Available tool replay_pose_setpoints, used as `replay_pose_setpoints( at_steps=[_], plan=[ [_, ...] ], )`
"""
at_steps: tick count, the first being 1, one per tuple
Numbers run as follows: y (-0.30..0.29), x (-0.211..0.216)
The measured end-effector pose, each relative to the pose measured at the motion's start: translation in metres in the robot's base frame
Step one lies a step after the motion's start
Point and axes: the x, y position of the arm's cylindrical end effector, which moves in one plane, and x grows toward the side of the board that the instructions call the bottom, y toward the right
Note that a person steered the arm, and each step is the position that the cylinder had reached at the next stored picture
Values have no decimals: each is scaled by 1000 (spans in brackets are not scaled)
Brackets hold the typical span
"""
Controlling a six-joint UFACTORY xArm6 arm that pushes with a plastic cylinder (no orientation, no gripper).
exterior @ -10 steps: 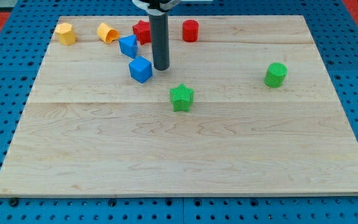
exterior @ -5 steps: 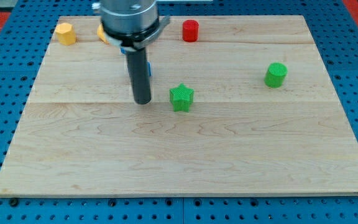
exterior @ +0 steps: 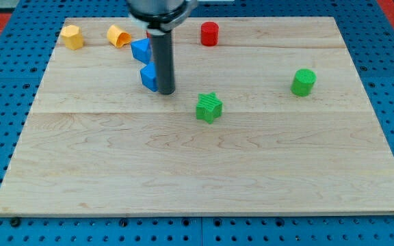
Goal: Move the green star near the green circle
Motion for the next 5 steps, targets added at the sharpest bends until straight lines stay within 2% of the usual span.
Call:
replay_pose_setpoints(
  at_steps=[1, 2, 3, 4, 5],
  plan=[
    [28, 28],
    [105, 13],
    [106, 31],
    [76, 71],
    [137, 80]
  ],
)
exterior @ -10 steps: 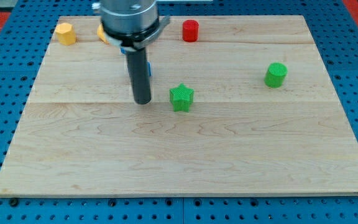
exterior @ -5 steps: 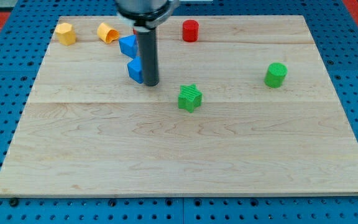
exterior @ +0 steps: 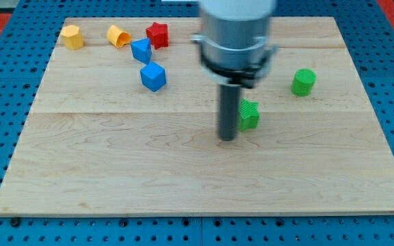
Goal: Move the green star near the green circle
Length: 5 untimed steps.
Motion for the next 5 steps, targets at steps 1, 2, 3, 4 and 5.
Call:
replay_pose_setpoints(
  at_steps=[1, 2, 3, 4, 5],
  plan=[
    [3, -48],
    [33, -51],
    [52, -54],
    [-56, -4],
    [-188, -6]
  ],
)
